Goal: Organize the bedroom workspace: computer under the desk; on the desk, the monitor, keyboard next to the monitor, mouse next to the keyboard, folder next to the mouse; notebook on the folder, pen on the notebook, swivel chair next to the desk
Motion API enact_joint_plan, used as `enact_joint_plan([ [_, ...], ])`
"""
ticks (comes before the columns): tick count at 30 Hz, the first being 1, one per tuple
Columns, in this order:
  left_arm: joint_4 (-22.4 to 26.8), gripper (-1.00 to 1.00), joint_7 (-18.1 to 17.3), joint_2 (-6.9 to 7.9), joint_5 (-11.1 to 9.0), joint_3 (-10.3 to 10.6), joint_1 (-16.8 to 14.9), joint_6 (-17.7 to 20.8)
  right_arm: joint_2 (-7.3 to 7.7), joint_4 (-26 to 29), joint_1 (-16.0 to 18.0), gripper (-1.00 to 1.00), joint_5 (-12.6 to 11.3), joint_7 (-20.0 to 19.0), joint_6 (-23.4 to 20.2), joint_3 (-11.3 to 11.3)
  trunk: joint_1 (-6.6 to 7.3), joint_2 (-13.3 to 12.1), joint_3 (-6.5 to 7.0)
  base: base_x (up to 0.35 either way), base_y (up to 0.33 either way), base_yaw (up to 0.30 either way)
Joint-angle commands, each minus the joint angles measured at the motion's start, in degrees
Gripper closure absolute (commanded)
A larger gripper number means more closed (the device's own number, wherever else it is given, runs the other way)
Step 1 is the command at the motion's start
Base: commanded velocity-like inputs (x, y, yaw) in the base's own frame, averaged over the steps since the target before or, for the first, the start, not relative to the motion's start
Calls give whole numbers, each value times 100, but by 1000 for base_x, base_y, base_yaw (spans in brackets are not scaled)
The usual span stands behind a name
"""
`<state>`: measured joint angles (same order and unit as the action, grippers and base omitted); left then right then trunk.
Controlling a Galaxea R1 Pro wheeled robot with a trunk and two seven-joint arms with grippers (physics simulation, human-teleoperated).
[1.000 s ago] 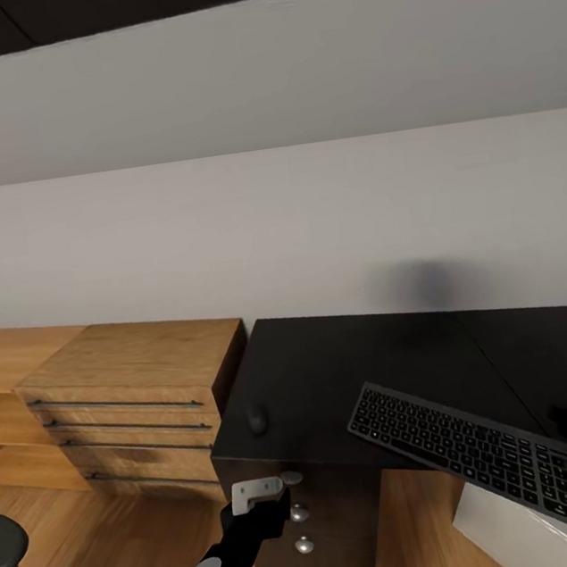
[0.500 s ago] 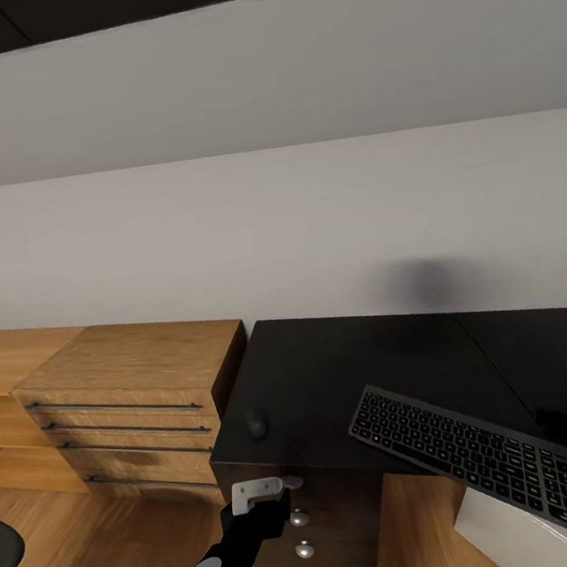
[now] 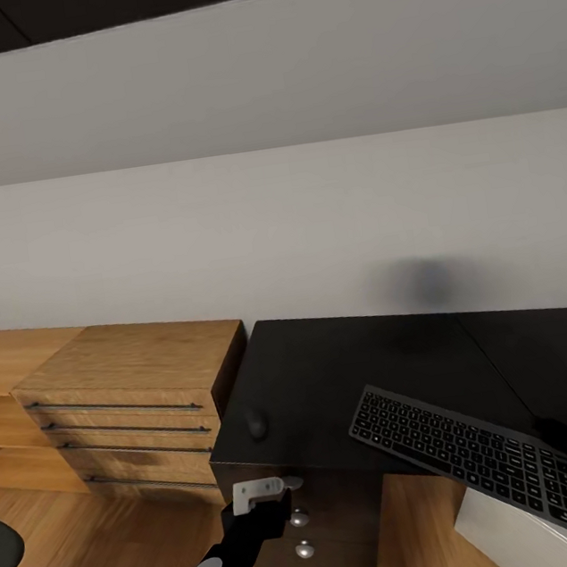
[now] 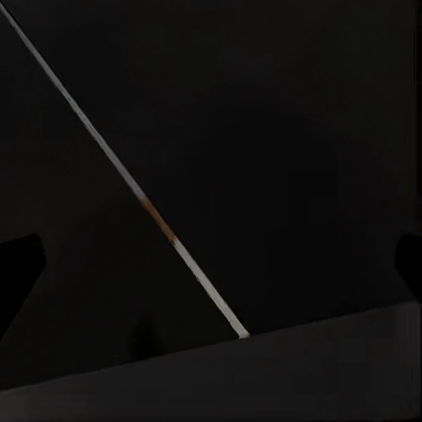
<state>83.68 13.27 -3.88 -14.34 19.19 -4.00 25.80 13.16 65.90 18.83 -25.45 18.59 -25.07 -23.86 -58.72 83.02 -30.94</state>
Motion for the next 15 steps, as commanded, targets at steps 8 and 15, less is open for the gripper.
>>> enact_joint_plan([
  [8, 8, -100, 55, 1, -61, 29, -4, 17, 93, -131, 47, -100, -57, 40, -39, 4, 0, 4, -6, 0, 0, 0],
  [15, 8, -100, 53, 1, -61, 40, -4, 18, 98, -145, 50, -100, -57, 40, -50, 4, 0, 4, -6, 0, 0, 0],
])
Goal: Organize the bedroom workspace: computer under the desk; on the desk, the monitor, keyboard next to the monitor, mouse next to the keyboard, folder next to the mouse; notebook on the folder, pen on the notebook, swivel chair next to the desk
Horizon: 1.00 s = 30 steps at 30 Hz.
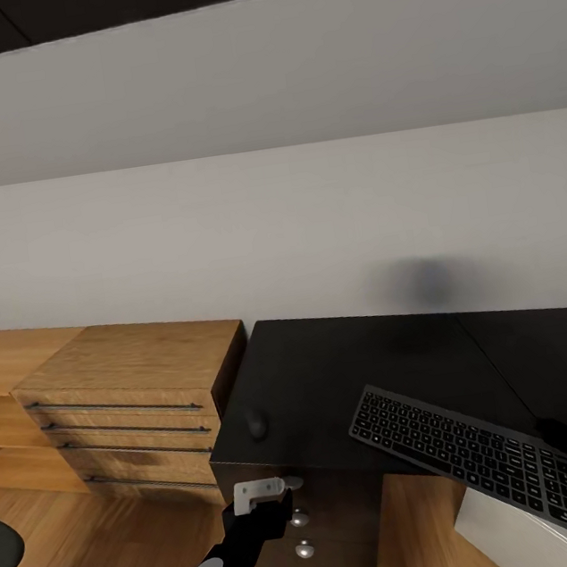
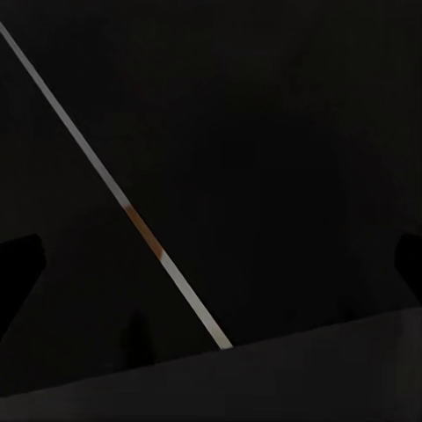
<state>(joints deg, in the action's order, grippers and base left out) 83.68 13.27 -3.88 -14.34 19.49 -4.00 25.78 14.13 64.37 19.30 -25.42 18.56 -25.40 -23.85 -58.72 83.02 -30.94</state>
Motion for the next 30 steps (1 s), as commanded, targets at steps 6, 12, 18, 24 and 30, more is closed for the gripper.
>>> enact_joint_plan([
  [6, 8, -100, 59, 1, -60, 10, -4, 16, 2, -19, 6, -100, -59, 42, -17, 4, 0, 4, -6, 44, 0, 0],
  [12, 8, -100, 61, 1, -60, 11, -4, 15, 2, -50, 30, -100, -52, 41, -17, 4, 0, 4, -6, 222, 0, 0],
  [18, 8, -100, 61, 1, -60, 11, -4, 14, 8, -55, 38, -100, -51, 44, -17, 4, 0, 4, -6, 44, 0, 0],
  [24, 8, -100, 61, 1, -60, 11, -4, 14, 11, -62, 45, -100, -55, 54, -119, 4, 0, 4, -6, 4, 0, 0],
  [30, 8, -100, 60, 1, -60, 11, -4, 14, 11, -64, 52, -100, -58, 50, -424, 4, 0, 4, -6, 0, 0, 0],
])
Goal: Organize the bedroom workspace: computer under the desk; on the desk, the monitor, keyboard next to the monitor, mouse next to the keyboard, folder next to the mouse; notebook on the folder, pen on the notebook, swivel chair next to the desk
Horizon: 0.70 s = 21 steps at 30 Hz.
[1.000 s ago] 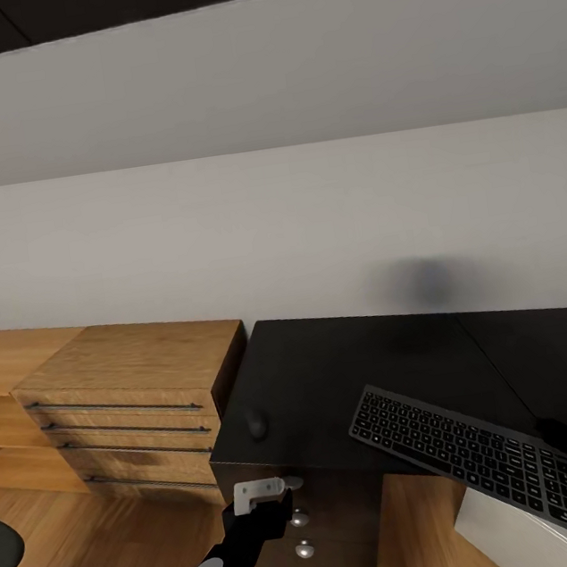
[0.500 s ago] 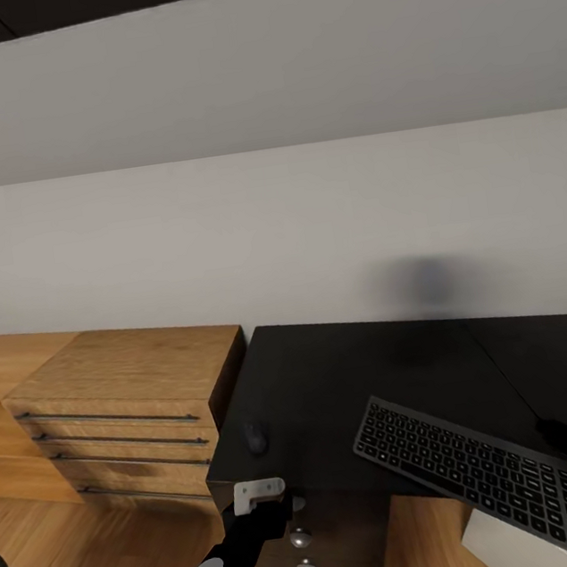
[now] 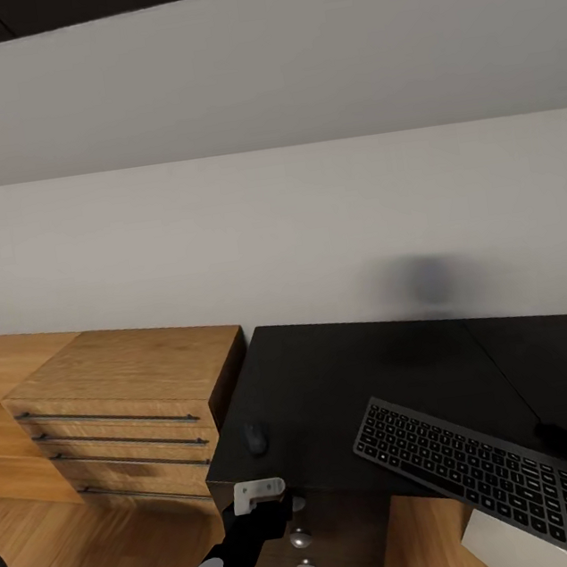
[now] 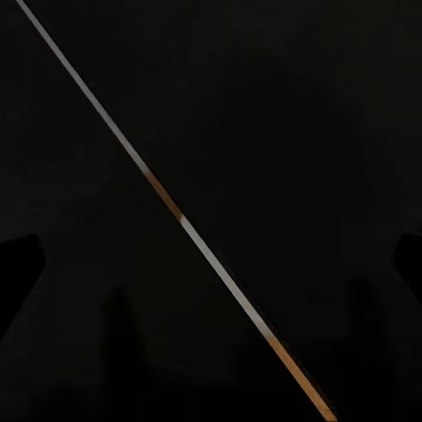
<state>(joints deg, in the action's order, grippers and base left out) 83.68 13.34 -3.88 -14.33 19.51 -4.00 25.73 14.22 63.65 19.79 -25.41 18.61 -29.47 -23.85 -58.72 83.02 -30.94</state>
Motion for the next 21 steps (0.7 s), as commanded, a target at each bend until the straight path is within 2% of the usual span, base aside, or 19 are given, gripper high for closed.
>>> enact_joint_plan([
  [1, 8, -100, 52, 1, -61, 9, -4, 20, 2, 8, 6, -100, -60, 44, -48, 3, 0, 4, -6, 0, 0, 0],
  [21, 8, -100, 48, 1, -61, 9, -4, 27, 2, -34, 41, -100, -61, 42, -172, 3, 0, 4, -6, -4, 0, 0],
])
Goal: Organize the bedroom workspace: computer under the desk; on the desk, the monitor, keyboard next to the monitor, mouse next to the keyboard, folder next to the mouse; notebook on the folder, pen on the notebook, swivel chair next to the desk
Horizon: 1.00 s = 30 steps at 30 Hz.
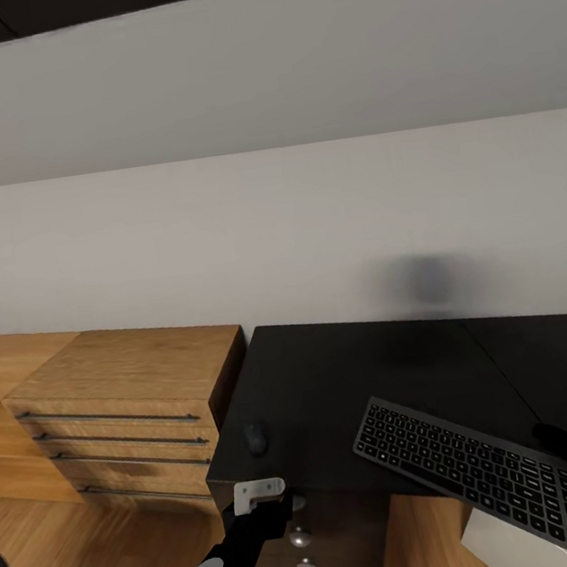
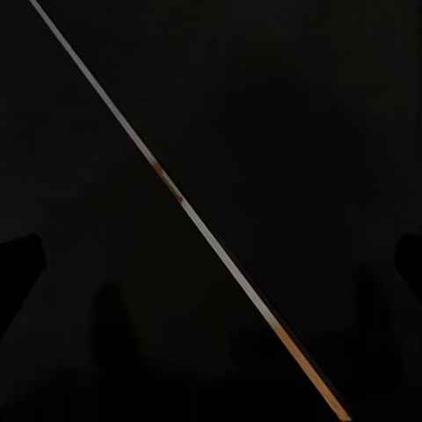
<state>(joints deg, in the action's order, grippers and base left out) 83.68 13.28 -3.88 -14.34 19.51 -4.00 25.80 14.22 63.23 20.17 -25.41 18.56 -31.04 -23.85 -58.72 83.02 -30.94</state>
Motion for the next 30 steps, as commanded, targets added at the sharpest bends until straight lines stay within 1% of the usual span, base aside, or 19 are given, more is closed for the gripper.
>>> enact_joint_plan([
  [1, 8, -100, 53, 1, -62, 9, -4, 20, 2, 2, 3, -100, -60, 46, -16, 3, 1, 4, -6, -101, 0, 0],
  [7, 7, -100, 66, 1, -69, 19, -4, 22, 2, -20, 4, -100, -60, 42, -16, 3, 1, 4, -6, -204, 0, 0],
  [16, 8, -100, 67, 1, -69, 18, -4, 22, 2, -24, 4, -100, -60, 42, -16, 3, 1, 4, -6, -31, 0, 0],
  [22, 8, -100, 78, 1, -69, 18, -4, 22, 2, -21, 4, -100, -60, 42, -11, 3, 1, 4, -6, -82, 3, 0],
  [30, 8, -100, 82, 1, -69, 18, -4, 22, 2, -21, 4, -100, -60, 42, -8, 3, 1, 4, -6, -132, 80, 0],
])
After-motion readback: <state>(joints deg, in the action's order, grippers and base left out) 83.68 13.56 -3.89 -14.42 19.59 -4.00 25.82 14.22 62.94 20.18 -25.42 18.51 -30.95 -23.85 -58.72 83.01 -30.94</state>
